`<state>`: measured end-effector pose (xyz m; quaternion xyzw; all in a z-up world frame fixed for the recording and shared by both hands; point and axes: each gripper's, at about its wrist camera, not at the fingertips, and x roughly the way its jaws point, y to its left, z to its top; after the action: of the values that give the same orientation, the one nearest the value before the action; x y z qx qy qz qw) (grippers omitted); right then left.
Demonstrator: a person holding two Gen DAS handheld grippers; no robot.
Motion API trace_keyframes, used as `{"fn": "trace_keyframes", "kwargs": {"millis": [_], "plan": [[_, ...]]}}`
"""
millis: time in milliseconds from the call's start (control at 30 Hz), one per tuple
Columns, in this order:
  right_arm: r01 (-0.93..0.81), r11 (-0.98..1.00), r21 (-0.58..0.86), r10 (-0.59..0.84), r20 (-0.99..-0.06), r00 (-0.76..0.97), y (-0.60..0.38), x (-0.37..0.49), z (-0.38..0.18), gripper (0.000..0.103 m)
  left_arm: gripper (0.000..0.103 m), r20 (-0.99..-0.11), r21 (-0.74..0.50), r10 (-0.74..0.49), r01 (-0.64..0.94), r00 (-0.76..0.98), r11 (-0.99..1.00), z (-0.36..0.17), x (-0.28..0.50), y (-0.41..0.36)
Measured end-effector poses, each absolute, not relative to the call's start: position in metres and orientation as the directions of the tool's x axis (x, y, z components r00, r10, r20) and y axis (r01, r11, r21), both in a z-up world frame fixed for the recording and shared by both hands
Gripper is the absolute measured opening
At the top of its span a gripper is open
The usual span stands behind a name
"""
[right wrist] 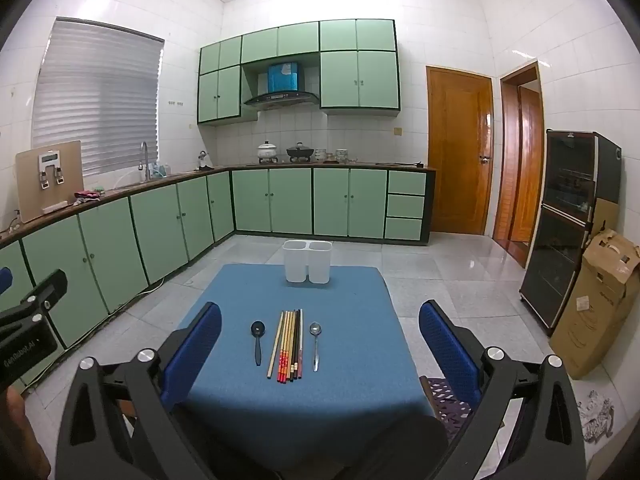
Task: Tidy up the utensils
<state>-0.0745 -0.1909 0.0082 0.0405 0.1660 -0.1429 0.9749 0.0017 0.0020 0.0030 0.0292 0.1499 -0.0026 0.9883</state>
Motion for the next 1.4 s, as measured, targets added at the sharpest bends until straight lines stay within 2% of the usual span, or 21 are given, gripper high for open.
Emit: {"fn": "trace_keyframes", "kwargs": {"millis": [1400], "plan": [[0.293, 0.956, 0.030, -0.266, -0.334, 0.904, -0.1884, -0.0720, 0.0052, 0.097, 0.098, -0.294, 0.052, 0.005, 0.011, 0.956, 0.999, 0.0044, 0.0022, 0.0091]]}}
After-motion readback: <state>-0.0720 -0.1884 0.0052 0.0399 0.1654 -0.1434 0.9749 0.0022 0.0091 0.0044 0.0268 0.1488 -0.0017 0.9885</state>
